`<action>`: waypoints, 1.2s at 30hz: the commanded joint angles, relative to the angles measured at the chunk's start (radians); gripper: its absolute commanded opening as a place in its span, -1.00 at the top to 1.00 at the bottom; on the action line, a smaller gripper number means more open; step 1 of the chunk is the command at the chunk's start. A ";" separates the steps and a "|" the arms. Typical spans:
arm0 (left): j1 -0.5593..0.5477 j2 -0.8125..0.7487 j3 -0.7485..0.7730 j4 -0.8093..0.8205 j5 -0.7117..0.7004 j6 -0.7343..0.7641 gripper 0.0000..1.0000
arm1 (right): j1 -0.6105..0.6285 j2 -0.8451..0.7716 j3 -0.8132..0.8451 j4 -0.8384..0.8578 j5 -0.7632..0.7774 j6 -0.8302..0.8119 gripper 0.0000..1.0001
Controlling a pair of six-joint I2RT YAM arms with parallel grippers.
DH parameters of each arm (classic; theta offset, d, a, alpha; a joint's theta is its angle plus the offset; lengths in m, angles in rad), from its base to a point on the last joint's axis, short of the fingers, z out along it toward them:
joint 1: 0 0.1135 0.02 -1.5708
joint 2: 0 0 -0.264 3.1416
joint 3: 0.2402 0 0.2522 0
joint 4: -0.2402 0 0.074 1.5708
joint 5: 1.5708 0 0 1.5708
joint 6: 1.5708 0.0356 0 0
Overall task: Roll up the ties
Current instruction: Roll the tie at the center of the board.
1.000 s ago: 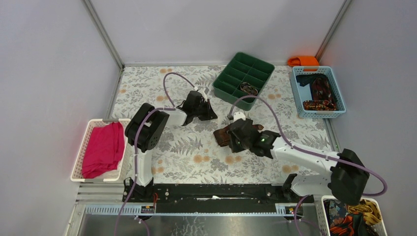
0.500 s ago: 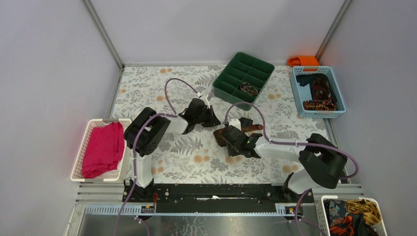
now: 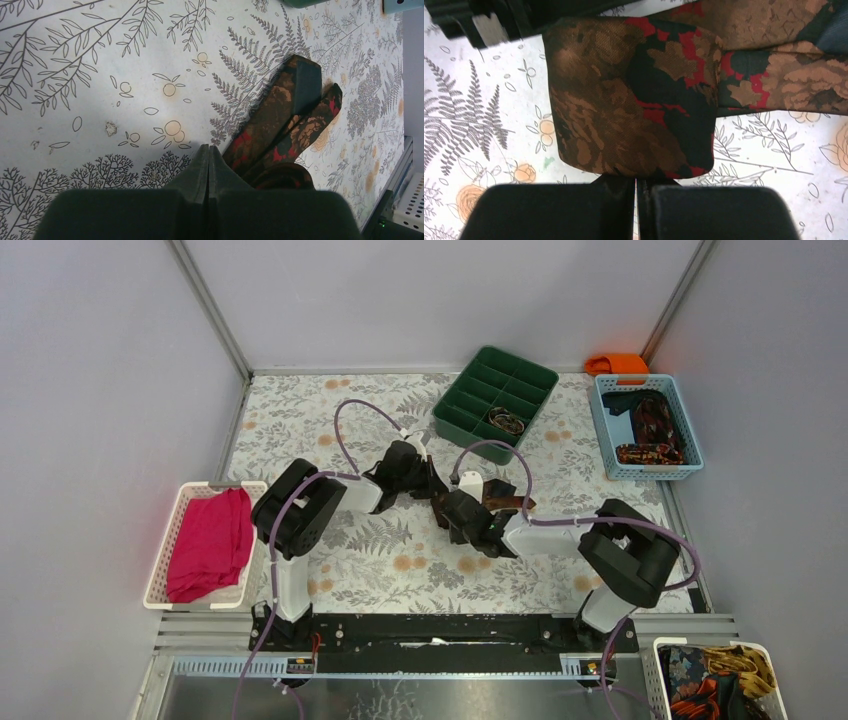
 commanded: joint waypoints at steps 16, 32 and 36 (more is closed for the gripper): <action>0.006 0.055 -0.009 -0.244 -0.130 0.045 1.00 | 0.003 0.104 0.013 0.065 0.054 -0.009 1.00; 0.120 -0.278 0.083 -0.511 -0.451 -0.032 1.00 | 0.005 -0.199 0.191 -0.403 0.175 -0.193 0.43; 0.060 -0.574 -0.041 -0.552 -0.573 -0.081 1.00 | 0.018 -0.177 0.292 -0.452 0.186 -0.273 0.24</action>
